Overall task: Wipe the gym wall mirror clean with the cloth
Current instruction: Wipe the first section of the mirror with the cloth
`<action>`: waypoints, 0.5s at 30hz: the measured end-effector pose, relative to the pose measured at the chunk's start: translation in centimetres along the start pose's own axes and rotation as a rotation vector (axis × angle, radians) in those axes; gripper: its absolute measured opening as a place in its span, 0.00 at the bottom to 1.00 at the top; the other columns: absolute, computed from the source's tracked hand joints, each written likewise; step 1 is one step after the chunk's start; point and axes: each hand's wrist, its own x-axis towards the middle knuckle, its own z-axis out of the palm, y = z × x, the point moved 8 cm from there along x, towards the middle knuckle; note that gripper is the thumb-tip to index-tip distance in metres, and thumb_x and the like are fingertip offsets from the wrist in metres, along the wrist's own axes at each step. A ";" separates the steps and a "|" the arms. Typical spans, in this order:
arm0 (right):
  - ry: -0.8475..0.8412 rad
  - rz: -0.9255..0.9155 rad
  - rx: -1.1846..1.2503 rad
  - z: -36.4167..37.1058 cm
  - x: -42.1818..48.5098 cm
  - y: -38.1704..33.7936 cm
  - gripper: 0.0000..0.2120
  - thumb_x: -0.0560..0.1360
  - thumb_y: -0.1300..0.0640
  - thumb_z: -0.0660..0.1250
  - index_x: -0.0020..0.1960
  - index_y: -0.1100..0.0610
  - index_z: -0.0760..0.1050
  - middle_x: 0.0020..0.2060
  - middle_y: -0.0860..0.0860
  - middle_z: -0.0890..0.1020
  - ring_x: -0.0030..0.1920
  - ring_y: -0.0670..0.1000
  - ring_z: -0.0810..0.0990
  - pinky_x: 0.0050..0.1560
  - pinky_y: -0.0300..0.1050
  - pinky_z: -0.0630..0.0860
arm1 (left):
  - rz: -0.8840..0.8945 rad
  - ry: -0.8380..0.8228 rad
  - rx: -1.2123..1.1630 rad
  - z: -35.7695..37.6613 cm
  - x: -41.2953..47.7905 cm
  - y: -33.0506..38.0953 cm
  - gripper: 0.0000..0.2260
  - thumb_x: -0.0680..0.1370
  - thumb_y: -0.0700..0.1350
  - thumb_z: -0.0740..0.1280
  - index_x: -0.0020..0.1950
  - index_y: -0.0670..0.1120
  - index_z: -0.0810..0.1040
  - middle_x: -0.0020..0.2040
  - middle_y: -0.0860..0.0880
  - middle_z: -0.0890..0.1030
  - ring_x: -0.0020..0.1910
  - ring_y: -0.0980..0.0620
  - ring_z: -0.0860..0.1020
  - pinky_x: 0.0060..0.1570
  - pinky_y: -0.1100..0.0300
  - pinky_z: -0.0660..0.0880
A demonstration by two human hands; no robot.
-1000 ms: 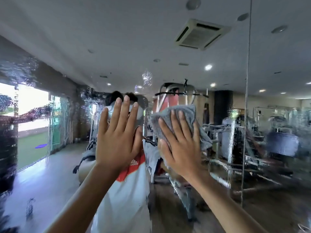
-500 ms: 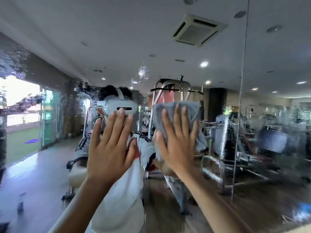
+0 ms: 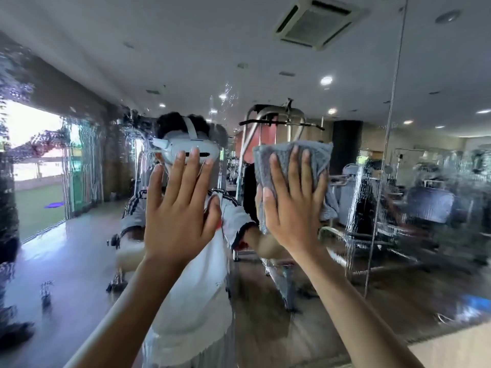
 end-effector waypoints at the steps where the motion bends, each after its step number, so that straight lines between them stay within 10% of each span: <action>1: -0.006 -0.088 0.001 0.1 -1.6 -0.9 0.27 0.84 0.44 0.44 0.80 0.52 0.55 0.79 0.57 0.57 0.79 0.59 0.54 0.75 0.69 0.50 | -0.004 0.007 -0.007 0.0 0.1 0.0 0.26 0.84 0.52 0.52 0.81 0.43 0.59 0.80 0.42 0.59 0.80 0.43 0.57 0.76 0.40 0.55; 5: -0.047 -0.267 0.002 0.5 -8.5 0.5 0.25 0.84 0.45 0.48 0.79 0.49 0.58 0.79 0.55 0.58 0.79 0.58 0.55 0.70 0.73 0.59 | -0.038 0.020 -0.012 0.1 -0.9 0.3 0.27 0.84 0.52 0.54 0.81 0.43 0.59 0.80 0.42 0.59 0.80 0.43 0.57 0.75 0.38 0.57; 15: 0.028 0.126 0.062 -0.2 -0.6 0.8 0.28 0.83 0.40 0.41 0.79 0.51 0.52 0.78 0.60 0.60 0.78 0.60 0.56 0.75 0.70 0.48 | -0.045 0.008 -0.014 0.3 -3.6 1.4 0.27 0.82 0.50 0.59 0.80 0.43 0.61 0.79 0.41 0.61 0.79 0.41 0.59 0.77 0.40 0.55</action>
